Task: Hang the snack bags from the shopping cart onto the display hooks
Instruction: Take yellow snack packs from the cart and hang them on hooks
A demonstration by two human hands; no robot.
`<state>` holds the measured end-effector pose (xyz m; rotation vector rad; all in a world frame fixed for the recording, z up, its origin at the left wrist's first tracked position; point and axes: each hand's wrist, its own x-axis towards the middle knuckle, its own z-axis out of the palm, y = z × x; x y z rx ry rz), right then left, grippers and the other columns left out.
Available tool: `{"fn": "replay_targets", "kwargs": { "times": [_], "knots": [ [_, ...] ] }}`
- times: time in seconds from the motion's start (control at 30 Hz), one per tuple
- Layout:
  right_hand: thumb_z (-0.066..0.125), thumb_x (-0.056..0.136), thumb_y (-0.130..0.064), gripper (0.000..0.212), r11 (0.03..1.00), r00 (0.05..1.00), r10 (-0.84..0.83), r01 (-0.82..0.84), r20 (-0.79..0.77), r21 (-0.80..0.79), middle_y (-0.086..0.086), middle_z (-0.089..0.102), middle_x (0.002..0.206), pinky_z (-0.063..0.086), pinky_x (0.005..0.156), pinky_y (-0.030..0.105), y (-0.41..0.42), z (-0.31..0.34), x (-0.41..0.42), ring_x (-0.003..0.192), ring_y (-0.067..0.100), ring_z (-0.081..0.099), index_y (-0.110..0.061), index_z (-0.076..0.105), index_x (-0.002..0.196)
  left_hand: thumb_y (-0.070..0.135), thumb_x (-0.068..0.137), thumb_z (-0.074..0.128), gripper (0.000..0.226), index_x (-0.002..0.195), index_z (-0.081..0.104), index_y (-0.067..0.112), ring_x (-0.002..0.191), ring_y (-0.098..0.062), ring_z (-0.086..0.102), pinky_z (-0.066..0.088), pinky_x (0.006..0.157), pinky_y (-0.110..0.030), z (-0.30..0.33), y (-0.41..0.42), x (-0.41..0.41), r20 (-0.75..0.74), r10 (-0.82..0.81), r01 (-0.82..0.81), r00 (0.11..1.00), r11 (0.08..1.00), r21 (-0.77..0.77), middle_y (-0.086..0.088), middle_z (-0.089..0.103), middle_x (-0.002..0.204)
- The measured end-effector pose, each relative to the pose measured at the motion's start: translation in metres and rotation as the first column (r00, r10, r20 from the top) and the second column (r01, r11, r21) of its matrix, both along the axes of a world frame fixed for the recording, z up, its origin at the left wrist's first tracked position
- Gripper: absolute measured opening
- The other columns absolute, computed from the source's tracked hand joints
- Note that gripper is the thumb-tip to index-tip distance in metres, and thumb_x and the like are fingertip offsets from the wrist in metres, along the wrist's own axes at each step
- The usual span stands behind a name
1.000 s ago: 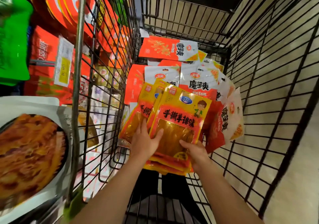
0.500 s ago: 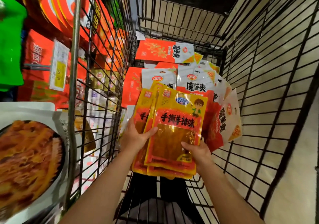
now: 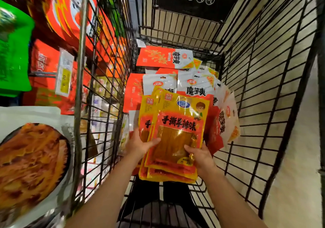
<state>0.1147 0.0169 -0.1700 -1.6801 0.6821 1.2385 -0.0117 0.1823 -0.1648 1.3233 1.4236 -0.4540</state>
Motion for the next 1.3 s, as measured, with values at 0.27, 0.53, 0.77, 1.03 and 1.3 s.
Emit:
{"fn": "replay_targets", "kwargs": {
  "times": [0.27,0.53,0.77,1.03,1.3],
  "knots": [
    [0.075,0.076,-0.004,0.052,0.996,0.998,0.064,-0.063,-0.012,0.058,0.009,0.071,0.109,0.051,0.093,0.054,0.011,0.007,-0.001,0.101,0.031,0.067,-0.019,0.057,0.123,0.042,0.072,0.08,0.11,0.153,0.008,0.023,0.141,-0.029,0.031,0.029,0.114,-0.047,0.009,-0.016,-0.007,0.141,0.087,-0.091,0.986,0.996,0.016,-0.004,0.027,0.156],
    [0.074,0.08,-0.011,0.052,0.987,0.997,0.082,-0.08,-0.011,0.143,0.01,0.068,0.115,0.054,0.084,0.05,0.017,0.041,0.007,0.105,0.033,0.064,-0.019,0.055,0.127,0.03,0.078,0.078,0.084,0.144,0.027,0.033,0.115,-0.012,0.049,0.038,0.097,-0.031,0.044,-0.01,-0.007,0.421,0.239,-0.206,0.875,0.971,-0.122,0.01,0.051,0.126],
    [0.075,0.079,-0.01,0.043,0.96,0.986,0.103,-0.133,0.132,0.248,0.008,0.07,0.108,0.053,0.089,0.055,0.018,0.097,0.018,0.1,0.031,0.066,-0.02,0.059,0.117,0.022,0.068,0.086,0.087,0.13,0.029,0.043,0.108,-0.009,0.055,0.041,0.104,-0.039,0.092,-0.019,-0.01,0.541,0.236,-0.182,0.807,0.972,-0.151,0.014,0.054,0.12],
    [0.068,0.081,0.002,0.025,0.809,0.913,0.254,-0.382,0.32,0.446,0.013,0.071,0.086,0.057,0.077,0.048,0.03,0.186,0.046,0.078,0.031,0.068,-0.006,0.062,0.104,0.063,0.043,0.087,0.099,0.131,0.046,0.043,0.121,-0.03,0.055,0.041,0.1,-0.061,0.157,-0.058,-0.021,0.661,0.587,-0.54,0.467,0.781,-0.312,-0.001,0.06,0.131],
    [0.056,0.088,0.003,0.022,0.528,0.814,0.361,-0.58,0.454,0.62,0.013,0.07,0.084,0.058,0.065,0.04,0.029,0.259,0.029,0.068,0.025,0.067,-0.007,0.062,0.108,0.061,0.075,0.067,0.079,0.144,0.033,0.041,0.129,-0.025,0.049,0.042,0.105,-0.047,0.244,-0.108,-0.057,0.806,0.576,-0.785,0.137,0.559,-0.266,-0.008,0.038,0.151]
  ]
}}
